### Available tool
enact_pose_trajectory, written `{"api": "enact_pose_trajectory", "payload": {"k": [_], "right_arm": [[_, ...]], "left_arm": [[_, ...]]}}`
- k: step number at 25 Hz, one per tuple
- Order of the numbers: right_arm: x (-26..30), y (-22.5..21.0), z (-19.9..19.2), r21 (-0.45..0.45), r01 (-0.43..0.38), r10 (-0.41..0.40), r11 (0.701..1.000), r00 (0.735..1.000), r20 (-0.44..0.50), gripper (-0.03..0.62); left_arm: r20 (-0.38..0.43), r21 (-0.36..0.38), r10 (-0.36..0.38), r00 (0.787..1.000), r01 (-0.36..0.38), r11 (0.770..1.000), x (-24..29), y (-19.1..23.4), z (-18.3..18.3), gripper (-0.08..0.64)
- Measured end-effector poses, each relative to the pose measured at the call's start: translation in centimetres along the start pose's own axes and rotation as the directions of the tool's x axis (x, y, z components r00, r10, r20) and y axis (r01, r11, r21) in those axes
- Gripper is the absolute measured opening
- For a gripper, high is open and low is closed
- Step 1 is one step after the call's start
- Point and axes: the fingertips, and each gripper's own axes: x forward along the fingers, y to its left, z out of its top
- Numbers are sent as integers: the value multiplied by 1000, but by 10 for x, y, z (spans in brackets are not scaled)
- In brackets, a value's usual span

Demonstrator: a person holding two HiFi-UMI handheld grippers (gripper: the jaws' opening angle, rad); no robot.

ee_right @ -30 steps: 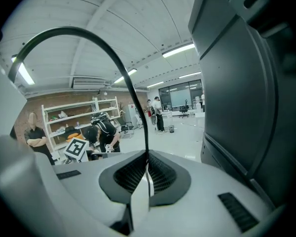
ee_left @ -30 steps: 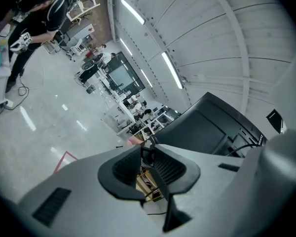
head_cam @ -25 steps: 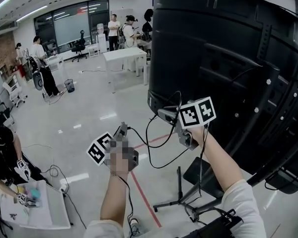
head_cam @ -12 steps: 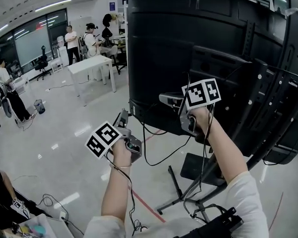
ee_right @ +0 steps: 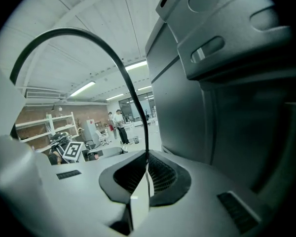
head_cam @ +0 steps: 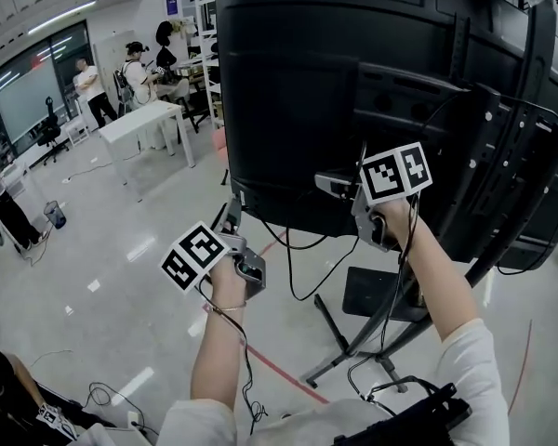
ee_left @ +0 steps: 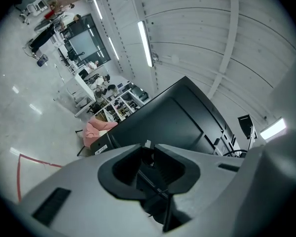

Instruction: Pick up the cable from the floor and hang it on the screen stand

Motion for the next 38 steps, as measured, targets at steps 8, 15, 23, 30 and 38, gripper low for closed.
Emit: {"api": "enact_pose_trajectory", "payload": {"k": [8,15,23,30,38], "right_arm": [[8,17,-8,13,23,-22,1000,999,-26,28],[54,26,-26,-14,18,-20,1000,994,-106,28],[112,17,-43,-25,-4,0,1000,986,-164,28],[147,6,-11,-19,27,-29,999,994,-102,28],[146,-8,11,-17,163,-164,986,983,-83,28]], "left_arm": [[-40,-3,-21,999,21,1000,0,17,3,86],[-35,5,28,999,-28,1000,-9,70,34,86],[-56,-3,50,997,-50,999,25,143,74,86],[-146,13,-10,989,12,1000,104,165,105,86],[-219,-27,-162,962,160,987,174,148,116,84]]}}
